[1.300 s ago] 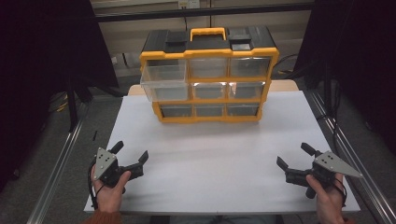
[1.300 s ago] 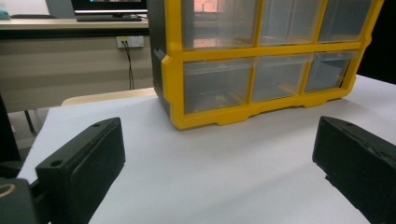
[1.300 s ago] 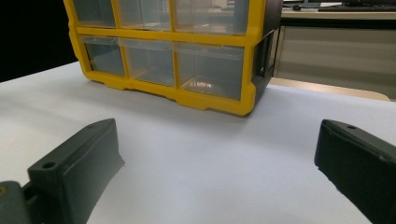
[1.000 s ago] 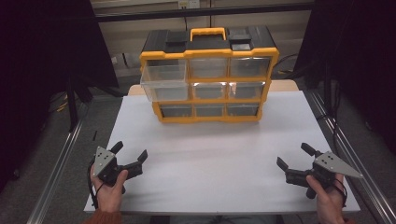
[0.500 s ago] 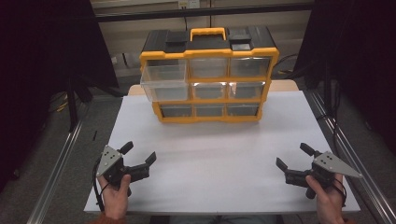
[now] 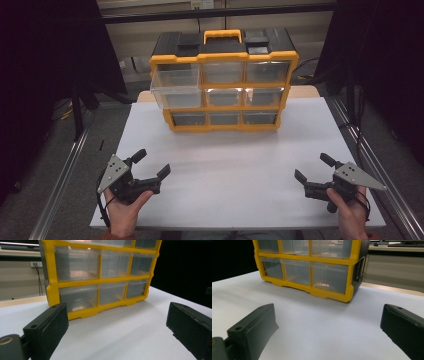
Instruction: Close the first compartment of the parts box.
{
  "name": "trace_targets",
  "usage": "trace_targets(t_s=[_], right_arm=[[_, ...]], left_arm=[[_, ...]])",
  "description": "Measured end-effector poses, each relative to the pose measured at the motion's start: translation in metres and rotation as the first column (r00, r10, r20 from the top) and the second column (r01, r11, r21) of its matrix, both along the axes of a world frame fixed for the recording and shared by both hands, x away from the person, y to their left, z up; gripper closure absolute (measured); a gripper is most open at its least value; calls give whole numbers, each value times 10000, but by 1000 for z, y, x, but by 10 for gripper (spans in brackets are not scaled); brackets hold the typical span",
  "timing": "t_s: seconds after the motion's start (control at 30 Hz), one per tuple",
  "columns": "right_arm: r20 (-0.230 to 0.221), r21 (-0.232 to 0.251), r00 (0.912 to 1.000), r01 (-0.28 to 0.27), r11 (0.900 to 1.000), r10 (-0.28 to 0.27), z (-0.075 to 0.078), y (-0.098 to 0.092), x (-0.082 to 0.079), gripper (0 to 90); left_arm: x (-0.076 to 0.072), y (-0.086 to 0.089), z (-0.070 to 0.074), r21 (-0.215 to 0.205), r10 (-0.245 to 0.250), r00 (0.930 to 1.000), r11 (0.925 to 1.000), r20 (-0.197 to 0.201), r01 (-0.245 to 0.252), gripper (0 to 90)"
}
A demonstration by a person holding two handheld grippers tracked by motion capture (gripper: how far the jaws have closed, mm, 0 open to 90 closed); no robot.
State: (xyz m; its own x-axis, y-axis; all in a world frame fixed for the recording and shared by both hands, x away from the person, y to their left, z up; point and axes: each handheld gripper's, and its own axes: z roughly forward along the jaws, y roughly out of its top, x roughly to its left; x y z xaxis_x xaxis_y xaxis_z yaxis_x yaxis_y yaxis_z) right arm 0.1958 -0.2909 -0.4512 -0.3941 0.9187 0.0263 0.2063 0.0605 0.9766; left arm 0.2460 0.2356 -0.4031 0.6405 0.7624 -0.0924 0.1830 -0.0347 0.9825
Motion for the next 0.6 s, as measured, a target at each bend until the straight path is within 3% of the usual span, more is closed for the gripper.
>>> trace_targets(t_s=[0.1,0.27,0.4,0.6], right_arm=[[-6,17,10000,-15,10000,15,0,0,0,1],[-82,93,9997,-238,9997,239,0,1,1,2],[-81,68,9997,-231,9997,232,0,0,1,2],[-65,71,9999,-159,9998,160,0,0,1,2]], left_arm=[[1,-1,5,-50,25,9999,10000,136,-24,62],[6,-7,15,230,48,9977,9997,674,-63,84],[11,-11,17,223,-54,9983,9997,580,41,75],[16,-16,25,282,-93,9971,9996,758,72,77]])
